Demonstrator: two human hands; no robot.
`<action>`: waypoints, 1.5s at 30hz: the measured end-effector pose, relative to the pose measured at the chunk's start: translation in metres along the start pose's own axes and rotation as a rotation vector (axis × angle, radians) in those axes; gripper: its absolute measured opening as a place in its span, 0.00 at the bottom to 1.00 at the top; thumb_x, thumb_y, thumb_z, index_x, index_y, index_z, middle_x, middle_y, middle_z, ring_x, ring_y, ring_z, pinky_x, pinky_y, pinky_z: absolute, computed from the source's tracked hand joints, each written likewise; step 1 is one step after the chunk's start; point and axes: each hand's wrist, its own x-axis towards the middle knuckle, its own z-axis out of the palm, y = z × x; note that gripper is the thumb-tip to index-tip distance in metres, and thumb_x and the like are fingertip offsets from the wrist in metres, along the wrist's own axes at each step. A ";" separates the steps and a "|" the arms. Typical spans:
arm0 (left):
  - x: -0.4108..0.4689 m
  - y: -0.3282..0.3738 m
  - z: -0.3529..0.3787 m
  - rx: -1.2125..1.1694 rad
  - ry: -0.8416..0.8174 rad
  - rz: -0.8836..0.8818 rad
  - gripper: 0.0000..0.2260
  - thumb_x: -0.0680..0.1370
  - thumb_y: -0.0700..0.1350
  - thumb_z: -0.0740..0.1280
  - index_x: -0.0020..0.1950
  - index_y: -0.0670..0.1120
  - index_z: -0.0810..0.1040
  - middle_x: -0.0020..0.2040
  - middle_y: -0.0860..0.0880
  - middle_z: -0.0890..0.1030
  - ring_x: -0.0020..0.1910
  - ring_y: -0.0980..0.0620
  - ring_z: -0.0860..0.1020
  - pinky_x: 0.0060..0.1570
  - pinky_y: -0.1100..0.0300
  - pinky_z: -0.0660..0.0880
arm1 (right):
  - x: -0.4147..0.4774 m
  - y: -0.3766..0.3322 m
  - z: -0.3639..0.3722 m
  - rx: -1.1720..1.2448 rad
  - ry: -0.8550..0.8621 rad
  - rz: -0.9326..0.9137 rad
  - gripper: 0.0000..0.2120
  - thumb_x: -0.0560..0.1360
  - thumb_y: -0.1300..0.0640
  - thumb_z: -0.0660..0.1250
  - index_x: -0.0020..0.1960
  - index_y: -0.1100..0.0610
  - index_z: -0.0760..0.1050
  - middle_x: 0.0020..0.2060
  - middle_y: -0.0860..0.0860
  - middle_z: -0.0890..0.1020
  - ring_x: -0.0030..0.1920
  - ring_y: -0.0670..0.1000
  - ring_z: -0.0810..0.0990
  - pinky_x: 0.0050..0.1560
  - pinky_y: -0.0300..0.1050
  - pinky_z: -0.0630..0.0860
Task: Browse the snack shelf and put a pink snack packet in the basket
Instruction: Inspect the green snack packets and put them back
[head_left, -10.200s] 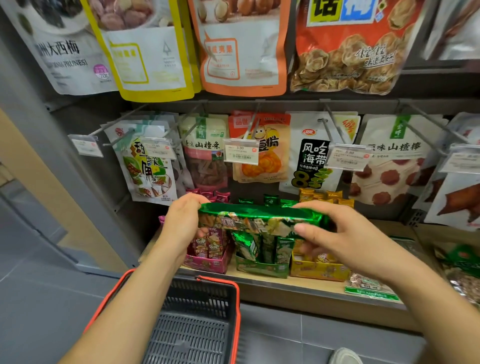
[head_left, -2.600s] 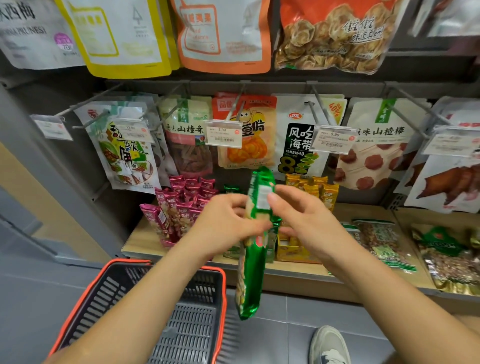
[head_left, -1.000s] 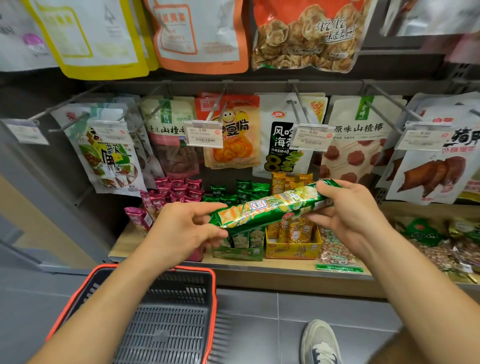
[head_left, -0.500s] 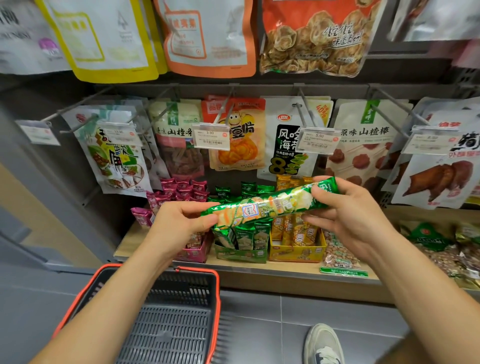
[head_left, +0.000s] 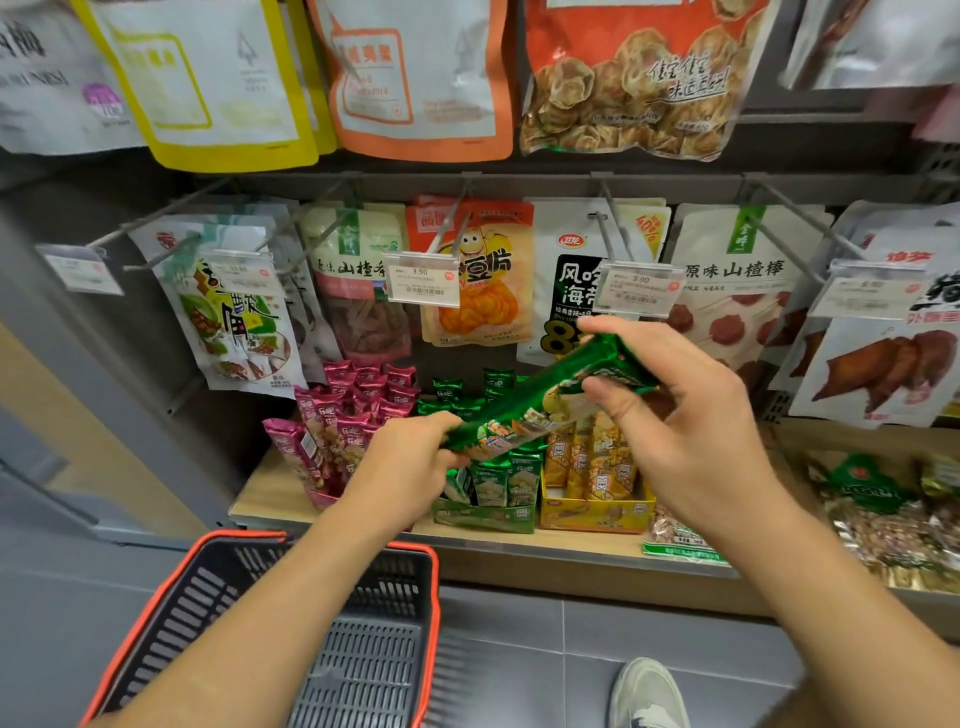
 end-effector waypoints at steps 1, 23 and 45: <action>0.002 0.000 0.002 0.039 -0.010 0.021 0.15 0.76 0.38 0.68 0.61 0.47 0.79 0.53 0.46 0.84 0.55 0.46 0.79 0.53 0.58 0.71 | 0.001 -0.001 0.000 0.000 -0.022 -0.026 0.20 0.76 0.65 0.68 0.66 0.55 0.75 0.56 0.46 0.79 0.59 0.41 0.76 0.62 0.35 0.71; 0.061 -0.030 0.033 0.332 -0.201 0.125 0.24 0.81 0.45 0.61 0.76 0.46 0.62 0.76 0.47 0.65 0.74 0.47 0.61 0.72 0.53 0.61 | 0.015 0.025 0.033 -0.269 0.114 -0.126 0.21 0.71 0.74 0.70 0.63 0.64 0.76 0.55 0.56 0.80 0.57 0.48 0.76 0.63 0.28 0.67; 0.065 -0.052 0.052 0.255 -0.179 0.079 0.17 0.79 0.48 0.65 0.68 0.51 0.75 0.63 0.48 0.77 0.64 0.47 0.71 0.60 0.50 0.74 | 0.042 0.057 0.075 -0.345 -0.049 0.005 0.17 0.77 0.66 0.66 0.65 0.60 0.76 0.56 0.56 0.78 0.50 0.56 0.79 0.48 0.53 0.78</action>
